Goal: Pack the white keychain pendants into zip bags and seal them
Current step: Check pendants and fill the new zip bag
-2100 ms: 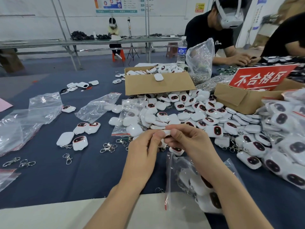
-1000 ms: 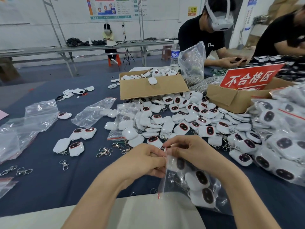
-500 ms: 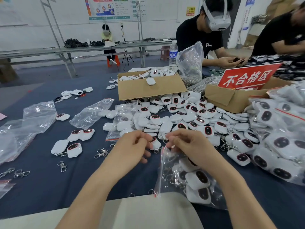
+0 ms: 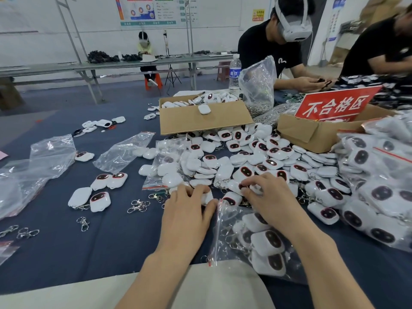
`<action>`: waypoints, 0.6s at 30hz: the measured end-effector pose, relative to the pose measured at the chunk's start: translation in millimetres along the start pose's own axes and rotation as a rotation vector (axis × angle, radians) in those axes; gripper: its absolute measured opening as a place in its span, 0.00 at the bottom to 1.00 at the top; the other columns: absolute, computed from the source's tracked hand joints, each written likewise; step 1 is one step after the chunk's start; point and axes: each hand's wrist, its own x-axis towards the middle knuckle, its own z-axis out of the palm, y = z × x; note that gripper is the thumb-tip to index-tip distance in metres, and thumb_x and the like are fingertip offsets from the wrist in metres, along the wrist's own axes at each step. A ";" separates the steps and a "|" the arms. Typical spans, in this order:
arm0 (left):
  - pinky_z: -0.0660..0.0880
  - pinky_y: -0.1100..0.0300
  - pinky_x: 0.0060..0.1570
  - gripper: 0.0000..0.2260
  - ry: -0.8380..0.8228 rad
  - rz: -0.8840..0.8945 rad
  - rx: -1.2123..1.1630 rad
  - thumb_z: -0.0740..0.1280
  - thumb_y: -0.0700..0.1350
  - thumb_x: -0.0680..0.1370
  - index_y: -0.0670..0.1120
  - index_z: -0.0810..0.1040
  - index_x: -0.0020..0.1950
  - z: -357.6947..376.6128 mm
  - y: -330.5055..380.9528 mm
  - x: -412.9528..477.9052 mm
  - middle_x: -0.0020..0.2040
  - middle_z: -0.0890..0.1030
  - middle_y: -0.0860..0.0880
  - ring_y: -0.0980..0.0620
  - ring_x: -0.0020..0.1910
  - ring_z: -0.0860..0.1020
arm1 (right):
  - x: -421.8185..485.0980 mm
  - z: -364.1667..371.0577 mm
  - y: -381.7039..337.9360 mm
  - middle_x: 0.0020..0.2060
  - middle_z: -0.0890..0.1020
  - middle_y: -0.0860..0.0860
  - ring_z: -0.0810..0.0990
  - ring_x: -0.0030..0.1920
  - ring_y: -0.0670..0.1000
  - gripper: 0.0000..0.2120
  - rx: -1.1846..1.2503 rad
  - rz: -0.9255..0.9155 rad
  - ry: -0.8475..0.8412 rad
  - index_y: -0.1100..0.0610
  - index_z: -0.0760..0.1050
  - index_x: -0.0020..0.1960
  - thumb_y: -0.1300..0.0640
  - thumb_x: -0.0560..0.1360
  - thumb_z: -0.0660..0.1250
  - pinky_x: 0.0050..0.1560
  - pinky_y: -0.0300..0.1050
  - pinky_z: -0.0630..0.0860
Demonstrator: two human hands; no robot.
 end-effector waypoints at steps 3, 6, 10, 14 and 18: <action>0.69 0.55 0.55 0.12 0.000 -0.020 -0.037 0.63 0.58 0.81 0.53 0.74 0.59 1.6 -0.5 2.3 0.56 0.74 0.52 0.49 0.55 0.73 | -1.4 1.6 0.0 0.56 0.75 0.43 0.70 0.61 0.49 0.09 -0.010 -0.024 0.038 0.43 0.79 0.59 0.47 0.82 0.62 0.58 0.44 0.69; 0.69 0.57 0.62 0.17 -0.038 -0.022 -0.228 0.68 0.51 0.80 0.53 0.71 0.67 1.9 -5.8 2.8 0.61 0.74 0.56 0.54 0.60 0.71 | -4.0 3.1 -5.1 0.56 0.78 0.44 0.73 0.59 0.48 0.10 0.037 -0.074 0.092 0.45 0.79 0.60 0.49 0.83 0.62 0.58 0.43 0.71; 0.69 0.70 0.57 0.20 -0.028 -0.106 -0.576 0.69 0.43 0.80 0.57 0.72 0.70 -4.3 -8.4 6.3 0.60 0.76 0.58 0.66 0.55 0.74 | -7.0 7.2 -21.0 0.51 0.80 0.38 0.77 0.53 0.37 0.12 0.202 -0.120 0.064 0.46 0.78 0.64 0.48 0.83 0.62 0.50 0.31 0.71; 0.74 0.72 0.51 0.12 -0.023 -0.088 -0.927 0.70 0.40 0.80 0.59 0.81 0.56 -13.9 -2.5 7.8 0.52 0.85 0.61 0.64 0.52 0.81 | -8.9 14.4 -35.3 0.48 0.84 0.38 0.80 0.50 0.36 0.12 0.385 -0.138 -0.022 0.43 0.79 0.62 0.46 0.82 0.63 0.48 0.31 0.76; 0.74 0.70 0.52 0.09 -0.060 -0.034 -1.024 0.66 0.44 0.83 0.54 0.83 0.58 -16.7 2.6 5.1 0.51 0.86 0.55 0.61 0.53 0.82 | -8.5 17.6 -42.7 0.43 0.85 0.42 0.82 0.44 0.42 0.09 0.490 -0.189 -0.013 0.42 0.81 0.57 0.50 0.83 0.63 0.44 0.34 0.79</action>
